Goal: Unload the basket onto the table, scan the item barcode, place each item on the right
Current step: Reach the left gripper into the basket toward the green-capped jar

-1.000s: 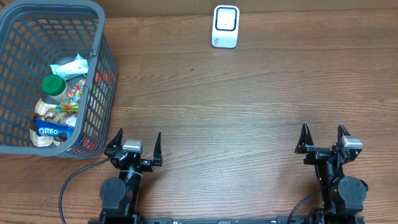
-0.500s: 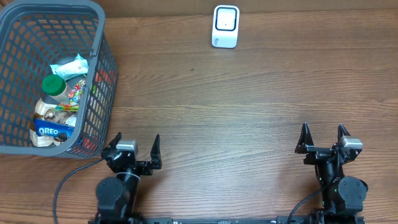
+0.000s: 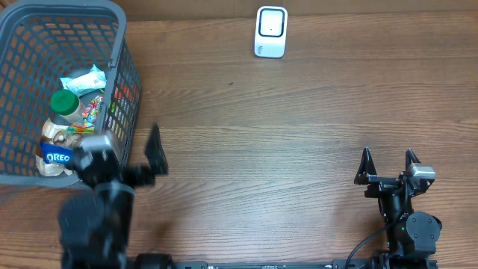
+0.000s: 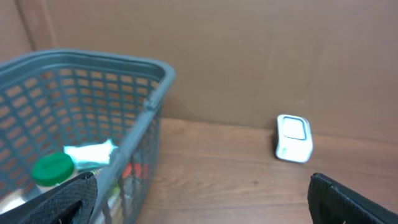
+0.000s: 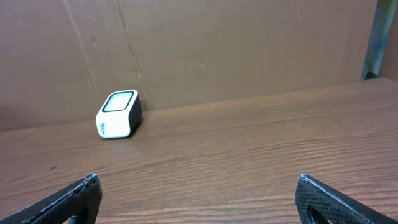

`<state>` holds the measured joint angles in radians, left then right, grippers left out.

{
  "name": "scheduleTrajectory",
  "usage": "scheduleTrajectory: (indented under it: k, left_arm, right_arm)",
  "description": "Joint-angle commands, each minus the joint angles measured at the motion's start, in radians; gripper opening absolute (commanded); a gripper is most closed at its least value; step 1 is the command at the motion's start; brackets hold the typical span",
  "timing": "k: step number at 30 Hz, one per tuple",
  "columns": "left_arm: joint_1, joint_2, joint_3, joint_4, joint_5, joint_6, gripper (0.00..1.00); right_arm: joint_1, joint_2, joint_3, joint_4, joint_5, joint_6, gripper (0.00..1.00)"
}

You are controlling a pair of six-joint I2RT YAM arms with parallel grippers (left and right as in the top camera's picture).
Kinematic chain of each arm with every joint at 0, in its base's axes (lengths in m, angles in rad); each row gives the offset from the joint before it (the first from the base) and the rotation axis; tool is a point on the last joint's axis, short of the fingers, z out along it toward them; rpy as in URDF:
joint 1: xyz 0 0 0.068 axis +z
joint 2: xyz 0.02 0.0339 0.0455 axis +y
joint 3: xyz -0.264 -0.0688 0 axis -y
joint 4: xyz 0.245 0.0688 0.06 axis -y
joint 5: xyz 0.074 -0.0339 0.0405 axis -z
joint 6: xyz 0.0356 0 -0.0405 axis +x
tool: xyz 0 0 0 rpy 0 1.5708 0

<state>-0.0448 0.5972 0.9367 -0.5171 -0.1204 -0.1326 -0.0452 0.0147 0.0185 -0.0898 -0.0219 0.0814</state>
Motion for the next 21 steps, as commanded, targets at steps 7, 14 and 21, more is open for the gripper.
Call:
scheduleTrajectory:
  k: [7, 14, 21]
  left_arm:
    - [0.167, 0.56, 0.671, -0.223, -0.087, -0.017, 1.0]
    - [0.463, 0.841, 0.935, -0.432, 0.171, -0.017, 0.99]
    - [0.617, 1.034, 0.934, -0.527, 0.244, 0.015, 1.0]
  right_arm:
    - [0.0, -0.012, -0.01, 0.005, -0.006, 0.001, 1.0]
    - [0.0, -0.012, -0.01, 0.005, -0.006, 0.077, 1.0]
    - [0.0, -0.012, -0.01, 0.005, -0.006, 0.076, 1.0]
